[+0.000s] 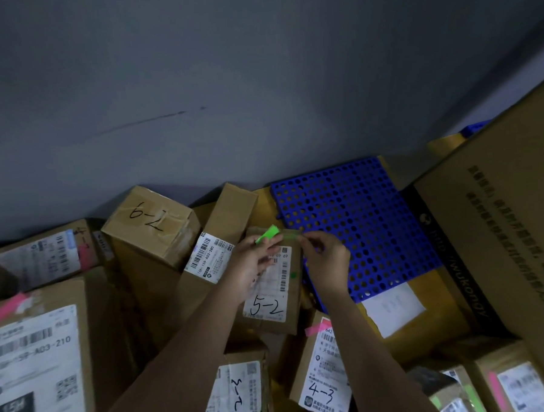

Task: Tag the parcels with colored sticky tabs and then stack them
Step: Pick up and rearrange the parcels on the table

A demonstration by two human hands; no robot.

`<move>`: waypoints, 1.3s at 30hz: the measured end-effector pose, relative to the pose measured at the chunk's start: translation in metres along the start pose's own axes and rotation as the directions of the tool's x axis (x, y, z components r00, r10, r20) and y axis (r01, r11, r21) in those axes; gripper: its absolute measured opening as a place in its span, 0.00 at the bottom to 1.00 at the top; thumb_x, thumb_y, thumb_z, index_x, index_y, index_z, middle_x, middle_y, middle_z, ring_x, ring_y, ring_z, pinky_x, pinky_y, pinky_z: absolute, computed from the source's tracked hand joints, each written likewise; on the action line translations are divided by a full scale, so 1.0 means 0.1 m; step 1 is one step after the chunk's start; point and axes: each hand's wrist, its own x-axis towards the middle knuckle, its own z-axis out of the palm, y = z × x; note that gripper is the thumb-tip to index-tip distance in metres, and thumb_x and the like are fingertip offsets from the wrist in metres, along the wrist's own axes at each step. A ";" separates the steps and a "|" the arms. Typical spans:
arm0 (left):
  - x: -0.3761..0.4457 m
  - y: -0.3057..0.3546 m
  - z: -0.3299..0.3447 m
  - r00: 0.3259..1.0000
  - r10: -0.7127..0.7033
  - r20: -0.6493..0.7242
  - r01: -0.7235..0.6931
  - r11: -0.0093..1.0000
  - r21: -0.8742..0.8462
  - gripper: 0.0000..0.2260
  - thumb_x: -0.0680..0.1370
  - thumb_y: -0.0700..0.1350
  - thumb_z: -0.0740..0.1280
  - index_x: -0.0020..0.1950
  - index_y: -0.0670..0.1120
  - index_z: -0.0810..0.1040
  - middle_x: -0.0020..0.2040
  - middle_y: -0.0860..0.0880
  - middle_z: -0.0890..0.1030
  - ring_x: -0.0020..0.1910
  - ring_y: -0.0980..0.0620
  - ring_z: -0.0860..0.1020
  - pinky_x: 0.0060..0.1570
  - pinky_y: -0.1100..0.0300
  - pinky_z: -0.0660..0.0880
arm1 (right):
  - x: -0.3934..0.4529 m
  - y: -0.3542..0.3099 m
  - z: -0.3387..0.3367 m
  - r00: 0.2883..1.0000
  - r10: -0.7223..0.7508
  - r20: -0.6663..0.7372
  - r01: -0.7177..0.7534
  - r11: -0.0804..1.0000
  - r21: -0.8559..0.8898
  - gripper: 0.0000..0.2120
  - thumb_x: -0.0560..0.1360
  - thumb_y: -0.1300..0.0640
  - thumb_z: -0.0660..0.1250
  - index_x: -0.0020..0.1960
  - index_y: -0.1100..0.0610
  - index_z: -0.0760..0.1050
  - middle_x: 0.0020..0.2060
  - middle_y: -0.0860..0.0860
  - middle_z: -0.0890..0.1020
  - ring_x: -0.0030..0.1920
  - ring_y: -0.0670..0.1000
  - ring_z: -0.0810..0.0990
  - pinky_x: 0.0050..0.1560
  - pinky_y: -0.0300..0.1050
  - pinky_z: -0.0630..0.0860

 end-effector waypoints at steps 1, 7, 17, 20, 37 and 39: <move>0.00 0.00 0.00 1.000 0.001 0.001 -0.001 1.000 -0.003 0.06 0.82 0.43 0.57 0.55 0.45 0.73 0.55 0.54 0.82 0.55 0.56 0.79 0.52 0.61 0.74 | 0.01 -0.01 -0.03 0.999 -0.033 0.007 0.033 0.999 0.007 0.05 0.76 0.57 0.69 0.50 0.56 0.82 0.40 0.44 0.80 0.39 0.36 0.77 0.40 0.29 0.73; -0.01 0.00 -0.01 1.000 0.008 0.003 -0.008 1.000 -0.005 0.08 0.82 0.43 0.57 0.56 0.44 0.74 0.56 0.53 0.81 0.55 0.56 0.79 0.53 0.61 0.73 | 0.08 0.04 -0.14 0.931 -0.360 0.065 0.366 0.925 -0.107 0.07 0.74 0.62 0.71 0.51 0.60 0.83 0.43 0.51 0.85 0.41 0.40 0.79 0.45 0.28 0.75; 0.00 0.03 0.08 0.997 0.073 -0.017 -0.069 0.982 0.175 0.08 0.82 0.41 0.59 0.48 0.49 0.76 0.50 0.53 0.80 0.48 0.58 0.78 0.40 0.66 0.72 | 0.18 0.13 -0.14 0.862 -0.422 0.280 0.485 0.847 -0.219 0.04 0.73 0.65 0.70 0.47 0.62 0.82 0.42 0.55 0.81 0.41 0.52 0.80 0.41 0.42 0.77; 0.01 0.04 0.11 0.997 0.075 -0.013 -0.070 0.969 0.235 0.08 0.82 0.42 0.58 0.48 0.49 0.75 0.48 0.55 0.79 0.47 0.60 0.77 0.38 0.66 0.70 | 0.20 0.12 -0.14 0.849 -0.422 0.318 0.499 0.839 -0.218 0.04 0.73 0.66 0.70 0.46 0.62 0.83 0.42 0.54 0.80 0.42 0.51 0.79 0.43 0.33 0.71; 0.08 -0.04 0.13 0.997 0.015 -0.072 -0.014 1.000 0.019 0.08 0.82 0.42 0.60 0.55 0.41 0.77 0.56 0.45 0.80 0.55 0.54 0.78 0.50 0.61 0.78 | 0.24 0.04 0.18 0.926 0.320 0.202 -0.351 0.925 0.146 0.14 0.70 0.54 0.75 0.53 0.59 0.80 0.47 0.52 0.82 0.49 0.51 0.81 0.48 0.42 0.77; 0.08 -0.07 0.13 0.997 0.014 -0.076 -0.017 0.999 -0.036 0.10 0.81 0.42 0.60 0.58 0.40 0.76 0.57 0.45 0.81 0.56 0.54 0.79 0.50 0.62 0.78 | 0.24 0.06 0.18 0.913 0.344 0.219 -0.383 0.907 0.172 0.14 0.70 0.54 0.75 0.52 0.58 0.80 0.47 0.52 0.82 0.50 0.52 0.81 0.50 0.45 0.78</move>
